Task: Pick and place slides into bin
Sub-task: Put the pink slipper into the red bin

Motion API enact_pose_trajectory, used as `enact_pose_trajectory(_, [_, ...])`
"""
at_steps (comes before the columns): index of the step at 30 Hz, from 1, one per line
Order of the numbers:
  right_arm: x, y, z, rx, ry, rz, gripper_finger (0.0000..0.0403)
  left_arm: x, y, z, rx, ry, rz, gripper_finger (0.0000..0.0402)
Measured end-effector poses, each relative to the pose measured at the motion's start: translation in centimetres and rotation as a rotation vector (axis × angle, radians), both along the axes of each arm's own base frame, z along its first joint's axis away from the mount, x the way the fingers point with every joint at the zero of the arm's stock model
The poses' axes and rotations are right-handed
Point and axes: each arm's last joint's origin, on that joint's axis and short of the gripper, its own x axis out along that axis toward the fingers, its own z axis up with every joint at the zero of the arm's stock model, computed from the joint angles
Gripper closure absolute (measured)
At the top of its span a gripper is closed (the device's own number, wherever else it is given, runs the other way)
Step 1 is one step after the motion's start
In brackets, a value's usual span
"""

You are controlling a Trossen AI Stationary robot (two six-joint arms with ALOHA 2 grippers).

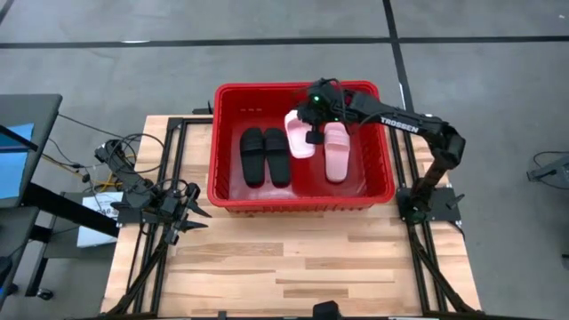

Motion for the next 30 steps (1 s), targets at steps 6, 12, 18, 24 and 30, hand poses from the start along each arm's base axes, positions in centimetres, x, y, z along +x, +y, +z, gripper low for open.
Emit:
enact_pose_trajectory(6, [-0.9,-0.8,-2.9,-0.003,-0.040,-0.043,0.0402,0.0,0.0,0.0,-0.004,0.001,0.000,0.0281])
enact_pose_trajectory(12, [-1.1,-0.8,-5.6,0.011,-0.030,-0.044,0.0403,0.0,0.0,0.0,-0.008,0.002,0.000,0.0281])
enact_pose_trajectory(18, [-1.6,-0.9,-8.0,0.026,-0.042,-0.072,0.0403,0.0,0.0,0.0,-0.009,0.003,0.000,0.0281])
enact_pose_trajectory(24, [-2.2,-0.8,-10.1,0.048,-0.049,-0.104,0.0403,0.0,0.0,0.0,-0.003,0.001,0.000,0.0281])
enact_pose_trajectory(30, [-2.6,-0.5,-11.5,0.054,-0.038,-0.103,0.0403,0.0,0.0,0.0,-0.006,0.002,0.000,0.0281])
